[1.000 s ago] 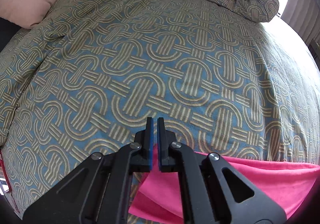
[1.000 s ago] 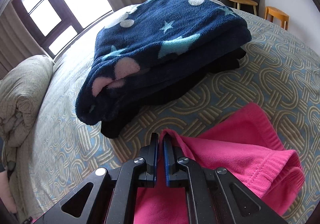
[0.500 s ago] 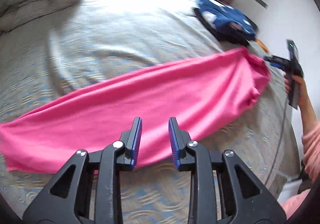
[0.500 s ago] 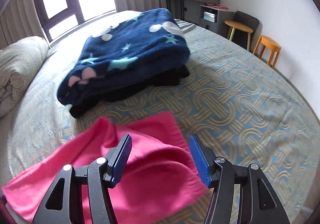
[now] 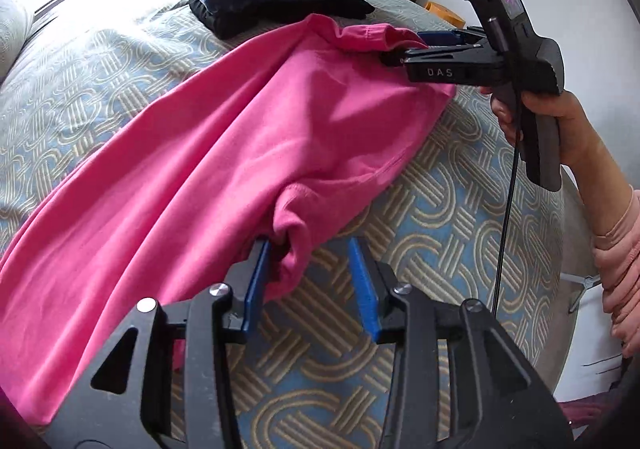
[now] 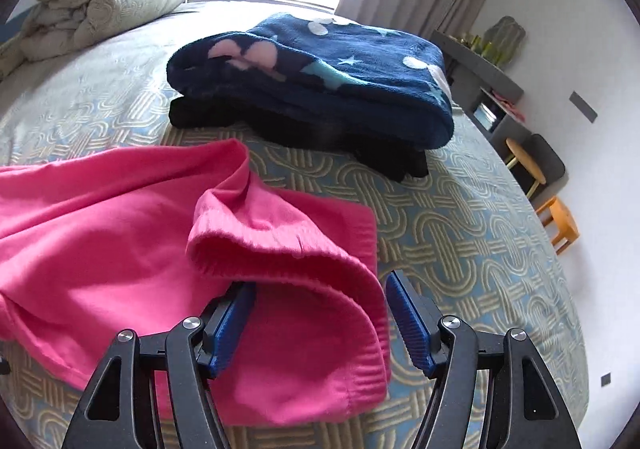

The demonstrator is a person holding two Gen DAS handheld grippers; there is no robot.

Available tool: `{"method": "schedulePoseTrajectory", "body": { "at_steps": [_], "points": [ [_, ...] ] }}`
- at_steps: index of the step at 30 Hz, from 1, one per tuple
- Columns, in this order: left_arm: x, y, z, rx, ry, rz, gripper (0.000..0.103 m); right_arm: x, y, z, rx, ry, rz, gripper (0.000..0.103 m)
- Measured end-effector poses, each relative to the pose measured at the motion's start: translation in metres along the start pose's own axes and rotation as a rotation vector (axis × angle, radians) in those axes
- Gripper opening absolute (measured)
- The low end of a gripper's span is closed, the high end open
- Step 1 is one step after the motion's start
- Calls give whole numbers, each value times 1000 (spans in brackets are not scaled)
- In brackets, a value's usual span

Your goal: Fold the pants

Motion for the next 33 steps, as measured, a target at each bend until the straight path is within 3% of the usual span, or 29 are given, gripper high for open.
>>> {"method": "schedulePoseTrajectory", "body": {
  "at_steps": [2, 4, 6, 8, 12, 16, 18, 19, 20, 21, 23, 27, 29, 33],
  "points": [
    [3, -4, -4, -18, 37, -6, 42, 6, -13, 23, 46, -164, -17, 69],
    [4, -7, -2, -43, 66, -9, 42, 1, -26, 61, 113, -442, -58, 69],
    [3, -9, 0, -58, 86, -12, 42, -17, -40, 100, 174, -733, -122, 69],
    [1, -9, 0, -72, 110, -13, 42, -34, -47, 120, 219, -888, -174, 68],
    [-2, -6, -2, -79, 143, -7, 42, -39, -28, 118, 193, -749, -137, 68],
    [1, -16, -5, -52, 164, -16, 42, -48, -10, 104, 305, -715, -129, 68],
    [3, -22, -7, -40, 193, -21, 39, -49, -4, 95, 306, -671, -122, 68],
    [4, -23, -8, -41, 205, -14, 32, -48, -4, 90, 292, -646, -123, 64],
    [5, -23, -9, -23, 207, -10, 10, -48, 1, 83, 276, -626, -122, 28],
    [4, -21, -9, -22, 208, -8, 7, -47, 0, 79, 265, -608, -133, 18],
    [2, -5, -5, -71, 227, 18, 7, -42, 6, 77, 234, -597, -109, 10],
    [-10, 30, 19, -102, 136, 73, 7, -36, 43, 85, 243, -562, -18, 10],
    [-23, 28, 32, -132, 120, 45, 7, -42, 45, 91, 239, -533, -35, 10],
    [-47, 7, 42, -86, 78, -23, 7, -66, 24, 94, 197, -511, -168, 12]
  ]
}}
Point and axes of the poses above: each gripper's, at about its wrist camera, not at the fingertips, and y roughly against the way its jaws point, z to its right, x to its top, the point moved 4 cm from there along -y, roughly the way its jaws point, and after that the axes turned 11 degrees about z, right-handed, at the moved point
